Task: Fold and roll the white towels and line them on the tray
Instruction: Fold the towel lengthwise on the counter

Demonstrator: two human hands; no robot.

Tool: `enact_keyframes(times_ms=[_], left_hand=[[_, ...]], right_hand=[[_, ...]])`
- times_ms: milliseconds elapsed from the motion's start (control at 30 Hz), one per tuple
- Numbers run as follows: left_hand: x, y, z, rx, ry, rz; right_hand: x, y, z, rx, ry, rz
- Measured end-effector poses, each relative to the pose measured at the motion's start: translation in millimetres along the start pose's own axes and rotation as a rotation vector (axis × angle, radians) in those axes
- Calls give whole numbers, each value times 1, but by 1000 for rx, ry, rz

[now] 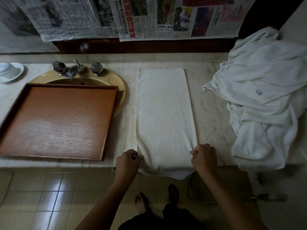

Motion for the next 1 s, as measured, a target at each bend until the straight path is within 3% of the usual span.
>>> enact_keyframes(times_ms=[167, 533, 667, 800, 933, 1000], left_hand=[[-2, 6, -7, -76, -19, -26], [4, 15, -5, -109, 80, -104], [4, 17, -6, -156, 44, -112], [5, 13, -4, -161, -48, -109], [7, 7, -9, -179, -73, -142], [7, 7, -6, -94, 113, -116]], right_hand=[[-5, 10, 4, -24, -81, -104], [4, 2, 13, 1, -175, 46], [10, 6, 5, -66, -197, -55], [7, 18, 15, 38, 151, -186], [6, 15, 29, 69, 169, -89], [6, 11, 29, 86, 85, 4]])
Point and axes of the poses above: each hand's wrist, its own y-axis towards the middle knuckle, its own x-axis out of the palm, z = x × y, the point moved 6 cm from there along y, towards the middle knuckle, and after that the axes turned 9 degrees about -y, right-handed, at the moved point
